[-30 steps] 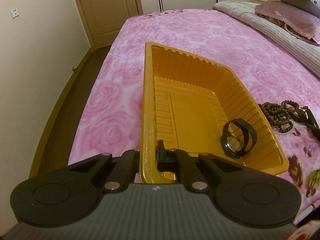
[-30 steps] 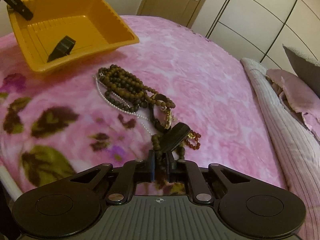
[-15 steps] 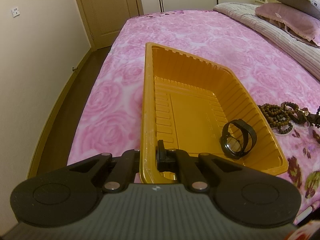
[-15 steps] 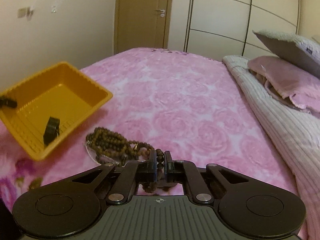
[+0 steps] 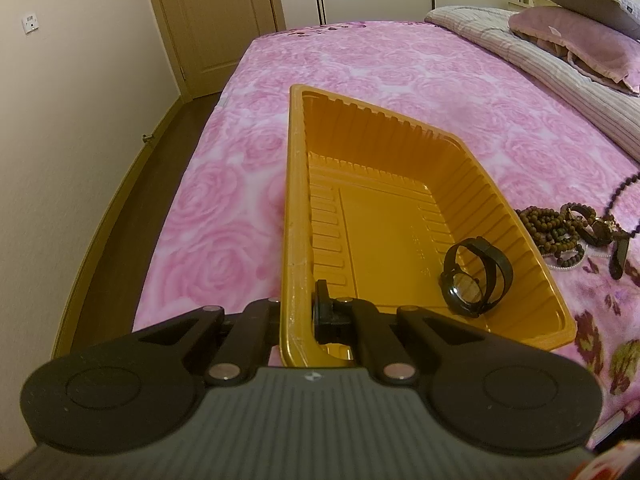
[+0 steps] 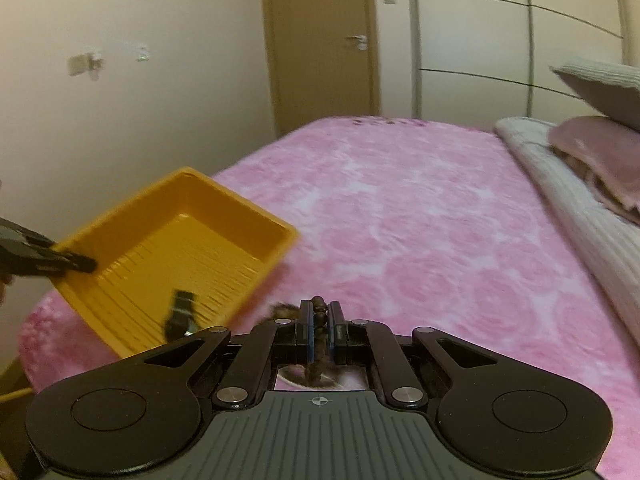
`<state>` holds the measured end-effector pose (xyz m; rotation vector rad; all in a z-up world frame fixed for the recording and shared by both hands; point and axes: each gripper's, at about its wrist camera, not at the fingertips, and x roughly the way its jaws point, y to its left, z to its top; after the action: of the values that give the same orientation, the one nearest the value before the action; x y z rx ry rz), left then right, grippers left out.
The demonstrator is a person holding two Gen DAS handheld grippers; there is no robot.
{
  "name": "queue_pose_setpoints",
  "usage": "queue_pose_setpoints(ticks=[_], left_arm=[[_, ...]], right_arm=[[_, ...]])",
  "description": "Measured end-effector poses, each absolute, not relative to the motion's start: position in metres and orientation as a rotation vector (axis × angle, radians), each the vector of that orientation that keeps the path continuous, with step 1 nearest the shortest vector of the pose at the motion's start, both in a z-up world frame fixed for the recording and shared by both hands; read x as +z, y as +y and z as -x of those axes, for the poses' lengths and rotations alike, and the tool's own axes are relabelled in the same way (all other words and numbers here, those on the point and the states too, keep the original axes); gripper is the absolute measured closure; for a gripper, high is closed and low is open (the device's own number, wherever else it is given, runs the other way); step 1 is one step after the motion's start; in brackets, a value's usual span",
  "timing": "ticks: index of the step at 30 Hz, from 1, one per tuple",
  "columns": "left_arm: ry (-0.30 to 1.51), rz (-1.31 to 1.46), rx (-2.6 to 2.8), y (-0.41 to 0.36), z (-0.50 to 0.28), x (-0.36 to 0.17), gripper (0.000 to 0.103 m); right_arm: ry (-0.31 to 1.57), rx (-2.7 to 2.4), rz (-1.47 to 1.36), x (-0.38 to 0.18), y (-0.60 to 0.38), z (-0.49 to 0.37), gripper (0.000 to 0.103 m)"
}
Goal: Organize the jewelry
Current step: 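Lower the beaded bracelet into the tray and open the right tool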
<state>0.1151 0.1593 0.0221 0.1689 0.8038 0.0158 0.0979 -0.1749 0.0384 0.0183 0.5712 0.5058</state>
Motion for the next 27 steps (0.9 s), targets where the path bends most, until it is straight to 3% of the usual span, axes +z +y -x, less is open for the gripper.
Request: queue_pose_setpoints(ticks=[12, 24, 25, 26, 27], left_arm=[[0.804, -0.173, 0.01, 0.161, -0.116, 0.022, 0.1], [0.806, -0.186, 0.008, 0.159, -0.115, 0.022, 0.1], [0.806, -0.186, 0.008, 0.159, -0.116, 0.022, 0.1], [0.806, -0.185, 0.008, 0.159, -0.116, 0.022, 0.1], [0.807, -0.185, 0.008, 0.159, -0.116, 0.022, 0.1]], right_arm=[[0.612, 0.776, -0.048, 0.035, -0.079, -0.106, 0.097], [0.673, 0.808, -0.071, 0.014, -0.057, -0.122, 0.096], [0.679, 0.802, -0.072, 0.012, -0.057, -0.123, 0.09], [0.679, 0.787, -0.074, 0.011, -0.06, -0.123, 0.073], [0.676, 0.772, -0.081, 0.011, -0.063, -0.124, 0.061]])
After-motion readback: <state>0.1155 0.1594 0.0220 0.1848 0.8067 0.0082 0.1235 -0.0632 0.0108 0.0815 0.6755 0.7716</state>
